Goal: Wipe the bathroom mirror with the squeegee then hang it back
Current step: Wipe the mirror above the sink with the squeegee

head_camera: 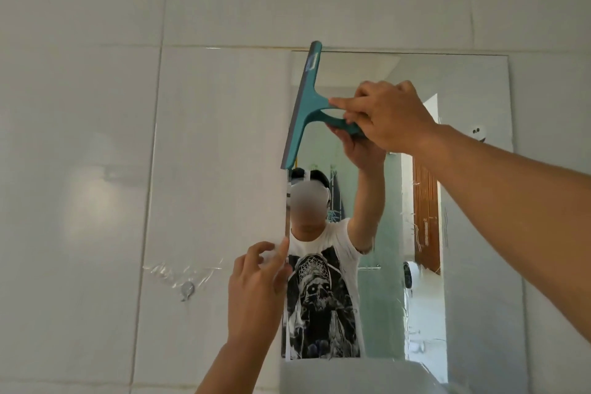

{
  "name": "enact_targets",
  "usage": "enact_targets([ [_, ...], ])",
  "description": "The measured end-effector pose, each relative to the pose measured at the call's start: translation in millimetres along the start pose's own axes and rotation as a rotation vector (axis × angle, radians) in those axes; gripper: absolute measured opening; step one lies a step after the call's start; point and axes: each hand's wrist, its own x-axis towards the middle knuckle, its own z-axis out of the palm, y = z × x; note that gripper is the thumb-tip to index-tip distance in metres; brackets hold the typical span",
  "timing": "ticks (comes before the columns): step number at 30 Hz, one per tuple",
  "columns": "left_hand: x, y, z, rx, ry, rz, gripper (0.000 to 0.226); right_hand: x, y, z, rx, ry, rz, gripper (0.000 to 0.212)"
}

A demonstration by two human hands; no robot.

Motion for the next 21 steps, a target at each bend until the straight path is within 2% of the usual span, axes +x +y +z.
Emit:
enact_targets([
  [8, 0.3, -4.1, 4.1, 0.038, -0.006, 0.015, 0.051, 25.6, -4.5, -2.5, -0.053, -0.064, -0.053, 0.04],
  [21, 0.9, -4.2, 1.4, 0.082, 0.004, -0.01, 0.048, 23.2, -2.3, -0.6, 0.071, -0.131, 0.013, 0.041],
])
